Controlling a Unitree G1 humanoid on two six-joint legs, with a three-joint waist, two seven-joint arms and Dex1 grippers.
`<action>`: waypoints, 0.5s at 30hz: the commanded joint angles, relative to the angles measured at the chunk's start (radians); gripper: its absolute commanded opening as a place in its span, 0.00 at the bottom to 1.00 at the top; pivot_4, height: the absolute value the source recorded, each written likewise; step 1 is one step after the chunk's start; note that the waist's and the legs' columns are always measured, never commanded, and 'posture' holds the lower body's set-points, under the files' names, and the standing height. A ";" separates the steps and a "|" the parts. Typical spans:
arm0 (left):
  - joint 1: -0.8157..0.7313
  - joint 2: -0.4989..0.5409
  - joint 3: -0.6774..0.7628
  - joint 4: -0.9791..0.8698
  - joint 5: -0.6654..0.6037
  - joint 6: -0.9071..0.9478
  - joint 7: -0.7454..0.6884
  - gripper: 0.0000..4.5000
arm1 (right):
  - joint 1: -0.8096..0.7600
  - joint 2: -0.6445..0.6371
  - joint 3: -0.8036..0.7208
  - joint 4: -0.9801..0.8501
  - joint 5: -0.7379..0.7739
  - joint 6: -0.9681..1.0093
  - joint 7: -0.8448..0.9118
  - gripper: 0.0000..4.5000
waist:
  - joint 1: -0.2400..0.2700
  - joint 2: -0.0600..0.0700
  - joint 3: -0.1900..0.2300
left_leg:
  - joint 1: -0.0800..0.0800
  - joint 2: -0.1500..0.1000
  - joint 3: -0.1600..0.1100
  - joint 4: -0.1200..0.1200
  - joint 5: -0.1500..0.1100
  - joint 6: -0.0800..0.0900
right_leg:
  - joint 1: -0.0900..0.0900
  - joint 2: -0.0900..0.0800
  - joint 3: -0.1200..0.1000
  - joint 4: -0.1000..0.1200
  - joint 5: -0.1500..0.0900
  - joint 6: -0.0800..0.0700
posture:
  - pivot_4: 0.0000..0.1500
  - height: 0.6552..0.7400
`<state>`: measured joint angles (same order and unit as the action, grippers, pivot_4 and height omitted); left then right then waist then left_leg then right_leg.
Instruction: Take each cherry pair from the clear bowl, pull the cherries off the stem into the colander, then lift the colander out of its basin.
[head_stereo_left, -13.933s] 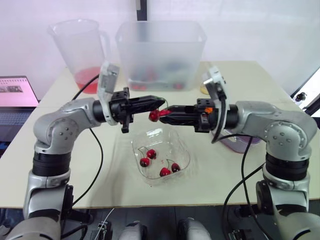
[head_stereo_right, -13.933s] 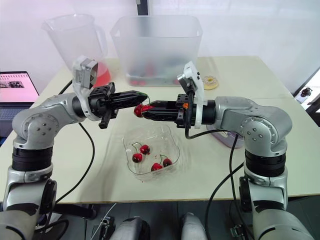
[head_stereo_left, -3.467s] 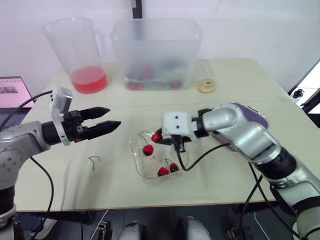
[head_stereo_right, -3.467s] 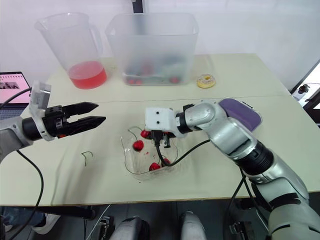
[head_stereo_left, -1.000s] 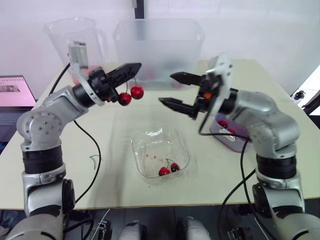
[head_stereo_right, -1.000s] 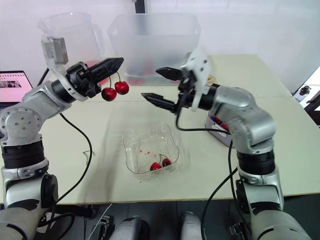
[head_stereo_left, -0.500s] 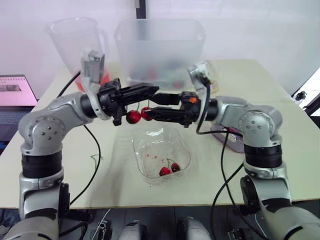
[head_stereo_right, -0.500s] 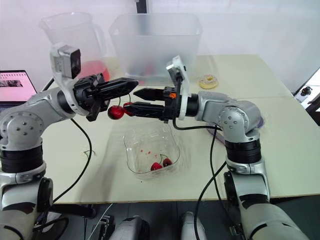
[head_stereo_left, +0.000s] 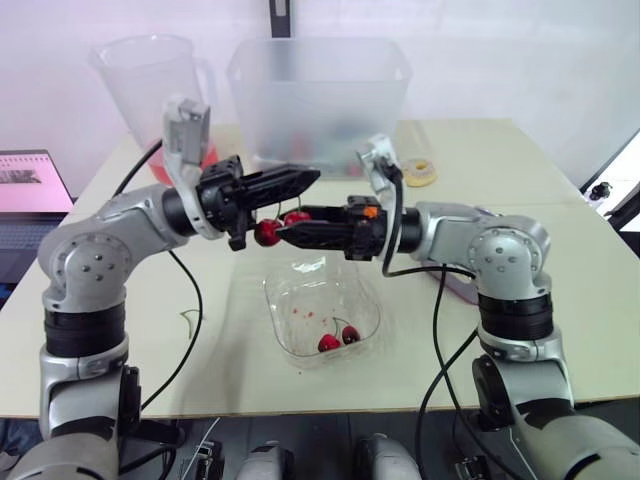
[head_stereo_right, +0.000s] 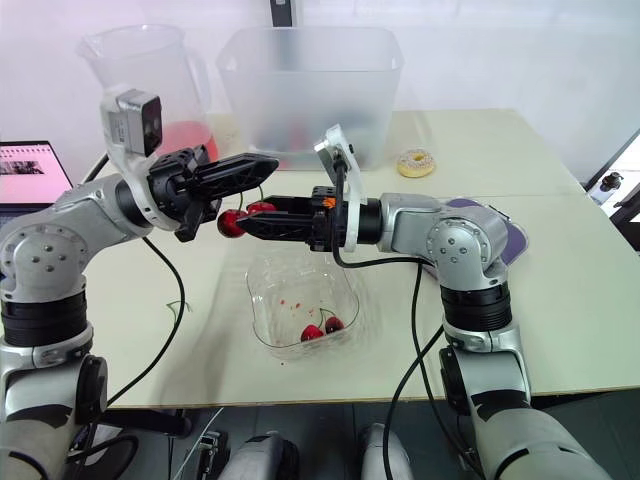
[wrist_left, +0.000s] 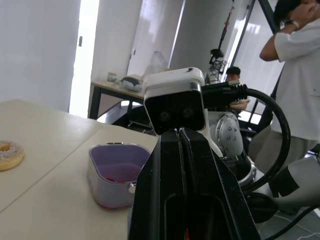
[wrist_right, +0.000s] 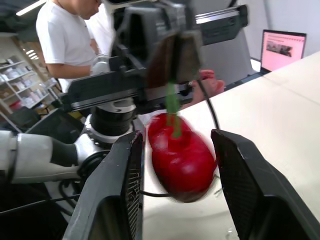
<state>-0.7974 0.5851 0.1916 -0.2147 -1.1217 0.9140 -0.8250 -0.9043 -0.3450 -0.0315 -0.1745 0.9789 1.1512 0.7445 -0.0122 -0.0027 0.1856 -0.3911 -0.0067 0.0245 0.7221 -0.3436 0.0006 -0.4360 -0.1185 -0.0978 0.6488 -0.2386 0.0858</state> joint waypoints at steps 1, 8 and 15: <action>-0.015 0.002 0.009 -0.015 -0.002 -0.015 -0.004 0.00 | 0.000 -0.007 -0.031 -0.038 0.039 0.002 -0.012 0.50 | 0.000 0.000 0.000 | 0.000 0.000 0.000 0.000 0.000 0.000 | 0.000 0.000 0.000 0.000 0.000 0.000 | 1.00 0.39; -0.018 0.001 -0.002 -0.008 0.006 -0.018 -0.016 0.00 | 0.009 -0.003 -0.036 -0.042 0.058 0.002 -0.037 0.15 | 0.001 0.000 0.000 | 0.000 0.000 0.000 0.000 0.000 0.000 | 0.000 0.000 0.000 0.000 0.000 0.000 | 1.00 0.39; -0.019 0.001 -0.001 -0.005 0.013 -0.021 -0.022 0.00 | 0.034 -0.029 -0.017 -0.057 0.033 -0.007 -0.029 0.15 | 0.001 0.000 0.000 | 0.000 0.000 0.000 0.000 0.000 0.000 | 0.000 0.000 0.000 0.000 0.000 0.000 | 1.00 0.39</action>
<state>-0.7977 0.5841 0.1755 -0.2078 -1.1011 0.9115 -0.8420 -0.8694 -0.3610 -0.0465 -0.1979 1.0058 1.1540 0.7060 -0.0108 -0.0027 0.1856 -0.3911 -0.0068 0.0246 0.7220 -0.3436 0.0007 -0.4359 -0.1185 -0.0978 0.6487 -0.2386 0.0858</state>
